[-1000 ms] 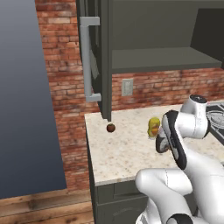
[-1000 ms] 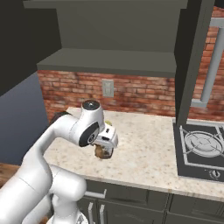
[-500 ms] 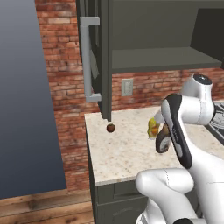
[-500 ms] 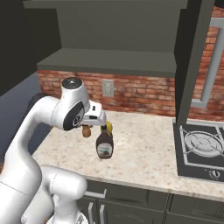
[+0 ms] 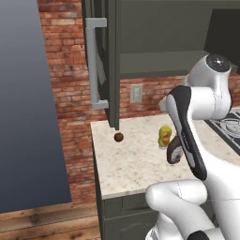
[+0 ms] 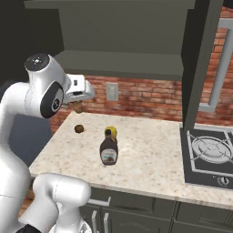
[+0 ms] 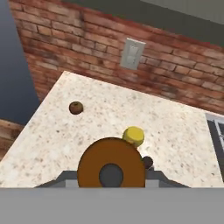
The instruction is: There are various items on the counter. Only move the condiments/shakers into the cabinet.
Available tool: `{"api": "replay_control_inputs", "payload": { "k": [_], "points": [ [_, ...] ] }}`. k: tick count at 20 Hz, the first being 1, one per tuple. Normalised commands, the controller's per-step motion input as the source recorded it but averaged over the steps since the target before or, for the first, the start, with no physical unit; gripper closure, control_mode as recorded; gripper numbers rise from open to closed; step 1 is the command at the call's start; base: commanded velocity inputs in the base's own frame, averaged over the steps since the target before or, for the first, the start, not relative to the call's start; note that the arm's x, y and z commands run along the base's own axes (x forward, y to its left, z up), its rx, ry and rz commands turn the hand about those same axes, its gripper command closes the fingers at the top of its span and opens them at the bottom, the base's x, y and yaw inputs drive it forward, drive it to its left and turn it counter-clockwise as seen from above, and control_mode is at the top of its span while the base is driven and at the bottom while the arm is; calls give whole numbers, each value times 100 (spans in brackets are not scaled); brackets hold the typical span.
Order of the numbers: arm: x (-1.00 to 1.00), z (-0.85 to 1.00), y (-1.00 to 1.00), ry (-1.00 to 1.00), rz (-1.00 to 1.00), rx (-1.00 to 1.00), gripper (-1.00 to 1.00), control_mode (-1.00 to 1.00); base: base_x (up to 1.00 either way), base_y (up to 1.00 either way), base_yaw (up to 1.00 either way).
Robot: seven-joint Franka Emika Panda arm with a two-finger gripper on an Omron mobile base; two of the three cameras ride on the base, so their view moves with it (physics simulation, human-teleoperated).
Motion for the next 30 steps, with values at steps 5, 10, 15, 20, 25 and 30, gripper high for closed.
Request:
{"api": "replay_control_inputs", "payload": {
  "k": [5, 10, 15, 20, 25, 30],
  "points": [
    [0, 100, 12, -30, -11, 4, 100, -100, 0, 0, 0],
    [0, 89, -1, -16, -19, 13, 100, -100, 0, 0, 0],
    [0, 39, -33, -3, -13, 42, 100, -100, 0, 0, 0],
    [2, 8, -16, 0, -1, 20, 100, -100, 0, 0, 0],
    [33, 0, 9, 0, 0, -1, 100, -100, 0, 0, 0],
    [30, 0, 77, -5, 0, 0, 100, -100, 0, 0, 0]
  ]
}}
